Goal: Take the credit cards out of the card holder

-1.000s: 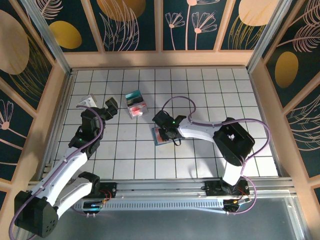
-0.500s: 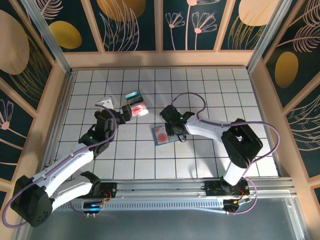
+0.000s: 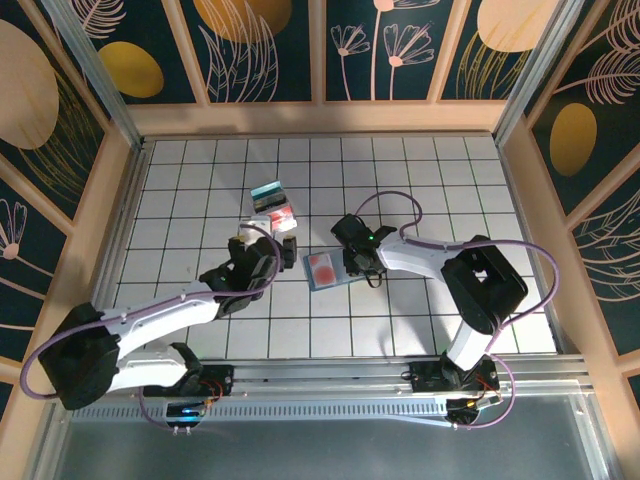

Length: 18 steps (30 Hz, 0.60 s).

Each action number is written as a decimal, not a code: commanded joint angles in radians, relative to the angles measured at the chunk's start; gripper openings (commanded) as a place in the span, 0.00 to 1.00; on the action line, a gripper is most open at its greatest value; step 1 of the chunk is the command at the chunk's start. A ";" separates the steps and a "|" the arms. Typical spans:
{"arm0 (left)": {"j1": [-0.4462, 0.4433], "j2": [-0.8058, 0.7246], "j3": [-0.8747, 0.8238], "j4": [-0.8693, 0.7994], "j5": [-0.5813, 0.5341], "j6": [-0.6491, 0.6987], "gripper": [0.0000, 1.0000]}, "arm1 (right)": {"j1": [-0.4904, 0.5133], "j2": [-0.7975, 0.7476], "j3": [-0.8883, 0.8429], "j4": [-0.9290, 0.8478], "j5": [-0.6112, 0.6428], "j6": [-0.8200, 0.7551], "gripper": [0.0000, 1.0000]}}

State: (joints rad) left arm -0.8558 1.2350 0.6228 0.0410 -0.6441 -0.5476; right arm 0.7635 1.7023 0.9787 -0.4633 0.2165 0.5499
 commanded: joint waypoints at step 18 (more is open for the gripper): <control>-0.021 0.170 -0.041 0.045 0.169 -0.083 0.99 | 0.000 -0.155 0.054 -0.010 -0.025 0.041 0.31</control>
State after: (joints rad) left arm -0.8669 1.3853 0.5915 0.0566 -0.5102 -0.6300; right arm 0.7635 1.5856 1.0103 -0.4793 0.2291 0.5671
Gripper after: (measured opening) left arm 0.988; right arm 0.304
